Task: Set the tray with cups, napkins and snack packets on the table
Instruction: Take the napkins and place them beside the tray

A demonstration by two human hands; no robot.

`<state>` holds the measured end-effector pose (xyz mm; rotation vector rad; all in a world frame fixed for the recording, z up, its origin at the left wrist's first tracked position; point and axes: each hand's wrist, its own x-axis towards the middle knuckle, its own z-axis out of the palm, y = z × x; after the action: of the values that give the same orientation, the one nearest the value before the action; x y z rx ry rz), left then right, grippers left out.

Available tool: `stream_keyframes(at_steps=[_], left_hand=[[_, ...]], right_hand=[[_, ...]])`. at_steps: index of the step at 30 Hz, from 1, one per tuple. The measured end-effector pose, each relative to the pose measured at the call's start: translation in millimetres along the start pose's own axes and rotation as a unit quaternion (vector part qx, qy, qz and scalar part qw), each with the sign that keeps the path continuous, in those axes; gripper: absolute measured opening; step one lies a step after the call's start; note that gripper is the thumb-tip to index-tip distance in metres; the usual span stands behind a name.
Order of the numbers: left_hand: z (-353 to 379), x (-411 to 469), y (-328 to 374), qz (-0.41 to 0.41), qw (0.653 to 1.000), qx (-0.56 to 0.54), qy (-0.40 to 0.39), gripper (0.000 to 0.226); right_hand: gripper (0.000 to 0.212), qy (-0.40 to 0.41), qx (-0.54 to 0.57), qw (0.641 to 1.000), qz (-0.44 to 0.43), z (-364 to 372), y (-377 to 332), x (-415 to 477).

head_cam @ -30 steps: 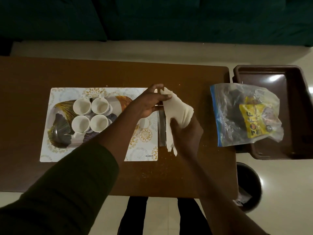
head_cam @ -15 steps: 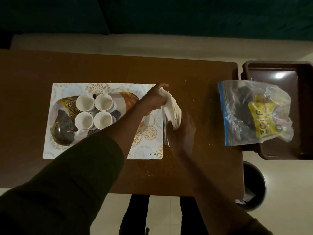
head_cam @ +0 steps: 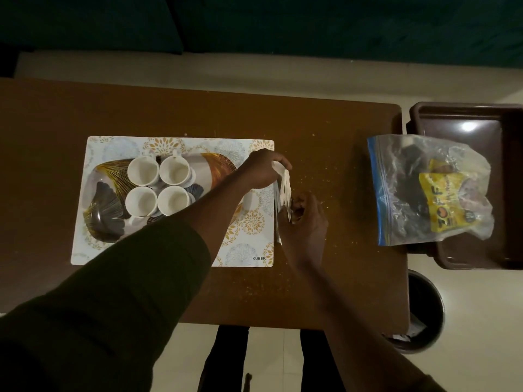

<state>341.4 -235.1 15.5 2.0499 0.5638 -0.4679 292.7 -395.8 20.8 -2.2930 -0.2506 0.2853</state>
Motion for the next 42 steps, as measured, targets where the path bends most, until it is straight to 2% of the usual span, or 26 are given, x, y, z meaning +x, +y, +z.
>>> stream_keyframes(at_steps=[6,10,14,17,19,21,24,27,31,35,39,42], left_hand=[[2.9,0.4,-6.9,-0.007,1.000,0.017,-0.001,0.052],[6.7,1.3,-8.6,-0.021,0.999,0.032,0.008,0.068],[11.1,3.9,-9.7,-0.022,0.998,0.060,-0.008,0.062],[12.5,5.0,-11.4,-0.025,0.999,0.038,0.022,0.066],[11.3,5.5,-9.2,-0.018,0.998,0.027,0.051,0.065],[9.7,6.9,-3.8,-0.011,0.997,0.022,0.079,0.061],[11.7,11.4,9.1,-0.007,0.992,0.016,0.122,0.059],[19.3,15.9,26.5,0.007,0.989,0.005,0.145,0.060],[38.1,22.4,52.6,0.029,0.988,-0.007,0.153,0.059],[64.3,30.4,77.4,0.046,0.987,-0.010,0.156,0.059],[96.5,38.8,105.9,0.026,0.987,-0.016,0.156,0.066],[124.0,47.3,125.9,0.010,0.992,-0.025,0.126,0.068]], right_hand=[[0.012,-0.002,0.017,1.000,-0.013,0.9,-1.3,2.3],[0.012,0.001,0.024,0.999,-0.021,-3.2,2.9,0.6],[0.011,-0.014,0.035,0.999,-0.022,-7.4,7.5,0.9],[0.028,-0.034,0.027,0.999,-0.009,-10.0,7.2,3.4],[0.040,-0.016,0.021,1.000,-0.002,-14.9,7.6,9.6],[0.041,0.013,0.027,1.000,0.005,-22.6,8.4,20.2],[0.035,0.026,0.032,0.999,0.018,-35.2,12.9,42.5],[0.025,-0.007,0.022,0.999,0.049,-47.7,23.1,66.3],[0.028,-0.030,-0.010,0.996,0.084,-71.0,42.7,89.1],[0.036,-0.020,-0.012,0.997,0.068,-102.8,64.2,103.4],[0.031,0.008,-0.005,0.999,0.048,-140.8,92.7,116.4],[0.031,0.032,-0.025,0.997,0.070,-172.2,116.7,128.9]])
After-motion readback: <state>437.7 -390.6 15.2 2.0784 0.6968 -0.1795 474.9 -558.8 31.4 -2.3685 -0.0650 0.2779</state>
